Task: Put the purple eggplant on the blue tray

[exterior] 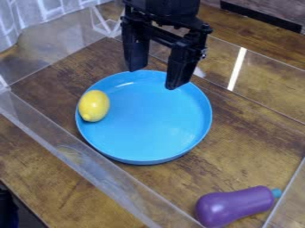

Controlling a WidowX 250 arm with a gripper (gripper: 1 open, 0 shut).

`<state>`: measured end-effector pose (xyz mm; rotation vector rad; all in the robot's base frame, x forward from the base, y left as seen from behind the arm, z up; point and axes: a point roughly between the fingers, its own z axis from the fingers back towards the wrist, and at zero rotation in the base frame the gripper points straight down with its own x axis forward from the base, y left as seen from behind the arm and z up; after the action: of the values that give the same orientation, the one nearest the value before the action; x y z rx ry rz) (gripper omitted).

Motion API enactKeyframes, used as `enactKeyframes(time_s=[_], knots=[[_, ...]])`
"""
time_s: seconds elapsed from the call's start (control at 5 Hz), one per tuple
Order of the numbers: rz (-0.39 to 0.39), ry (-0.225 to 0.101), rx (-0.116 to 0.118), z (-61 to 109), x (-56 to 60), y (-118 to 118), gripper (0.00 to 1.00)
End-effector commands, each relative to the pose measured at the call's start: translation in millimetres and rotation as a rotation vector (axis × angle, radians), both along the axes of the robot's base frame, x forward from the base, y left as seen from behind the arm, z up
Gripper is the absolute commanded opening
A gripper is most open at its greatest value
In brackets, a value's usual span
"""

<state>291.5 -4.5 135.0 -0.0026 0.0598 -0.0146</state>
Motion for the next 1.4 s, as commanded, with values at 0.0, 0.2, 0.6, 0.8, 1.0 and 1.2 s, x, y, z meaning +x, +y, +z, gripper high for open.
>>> enactKeyframes(time_s=[0.0,0.2,0.6,0.8,1.0,1.2], knots=[[-0.006,0.007,0.0,-5.1,-1.1,-3.8,1.0],[-0.013,0.013,0.0,-10.9,-2.7,-8.9,1.0],[-0.074,-0.001,-0.007,-28.3,-14.0,-36.8,1.0],[-0.151,-0.015,0.007,-47.5,-22.5,-59.7,1.0],[-0.235,-0.015,0.022,-65.8,-30.8,-81.4,1.0],[-0.279,-0.003,0.027,-83.0,-34.0,-94.2,1.0]])
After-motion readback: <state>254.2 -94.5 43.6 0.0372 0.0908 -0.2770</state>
